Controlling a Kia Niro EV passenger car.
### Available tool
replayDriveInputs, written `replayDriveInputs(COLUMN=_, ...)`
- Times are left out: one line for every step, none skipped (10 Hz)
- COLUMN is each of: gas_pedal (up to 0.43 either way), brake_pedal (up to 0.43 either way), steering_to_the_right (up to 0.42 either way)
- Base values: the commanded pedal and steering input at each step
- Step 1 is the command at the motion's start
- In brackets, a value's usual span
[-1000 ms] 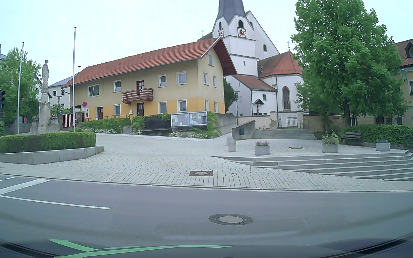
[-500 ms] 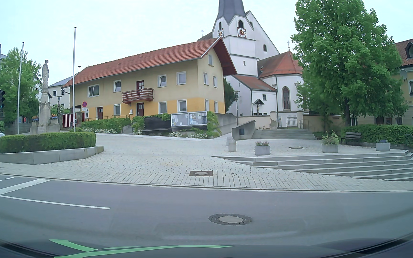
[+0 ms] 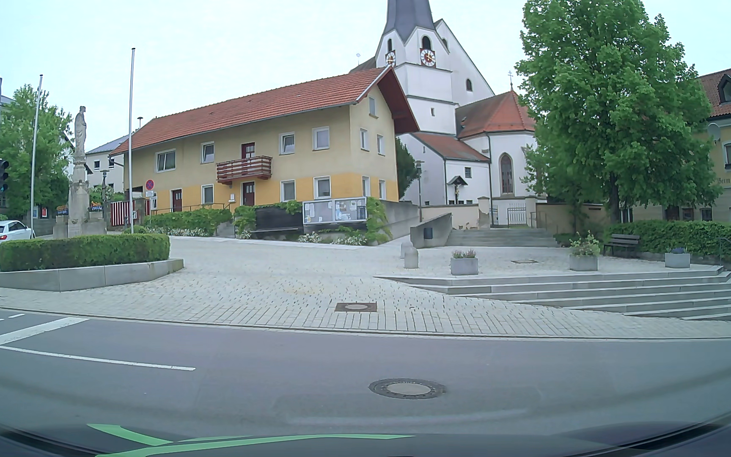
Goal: Follow the waypoints while adhering to traffic rules and regulations
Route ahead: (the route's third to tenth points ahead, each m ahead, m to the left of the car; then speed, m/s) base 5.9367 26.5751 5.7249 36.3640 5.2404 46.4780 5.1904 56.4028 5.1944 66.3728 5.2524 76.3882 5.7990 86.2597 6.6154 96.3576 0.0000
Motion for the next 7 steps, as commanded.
replayDriveInputs(gas_pedal=0.000, brake_pedal=0.280, steering_to_the_right=0.004)
replayDriveInputs(gas_pedal=0.000, brake_pedal=0.280, steering_to_the_right=0.004)
replayDriveInputs(gas_pedal=0.000, brake_pedal=0.280, steering_to_the_right=0.004)
replayDriveInputs(gas_pedal=0.000, brake_pedal=0.268, steering_to_the_right=0.003)
replayDriveInputs(gas_pedal=0.000, brake_pedal=0.244, steering_to_the_right=0.001)
replayDriveInputs(gas_pedal=0.000, brake_pedal=0.189, steering_to_the_right=-0.010)
replayDriveInputs(gas_pedal=0.000, brake_pedal=0.037, steering_to_the_right=-0.027)
